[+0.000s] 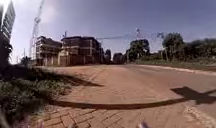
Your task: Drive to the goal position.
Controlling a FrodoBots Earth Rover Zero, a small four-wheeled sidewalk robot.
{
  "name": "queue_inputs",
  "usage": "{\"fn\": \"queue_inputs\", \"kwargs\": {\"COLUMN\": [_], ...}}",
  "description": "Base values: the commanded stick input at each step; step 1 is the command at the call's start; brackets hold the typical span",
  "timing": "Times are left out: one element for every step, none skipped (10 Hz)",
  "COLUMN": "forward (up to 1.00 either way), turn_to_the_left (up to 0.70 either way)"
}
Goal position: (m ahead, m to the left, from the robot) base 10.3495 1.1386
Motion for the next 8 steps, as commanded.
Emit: {"fn": "queue_inputs", "kwargs": {"forward": [1.0, 1.0, 1.0, 1.0, 1.0, 1.0, 1.0, 1.0], "turn_to_the_left": [0.0, 0.0, 0.0, 0.0, 0.0, 0.0, -0.35, -0.17]}}
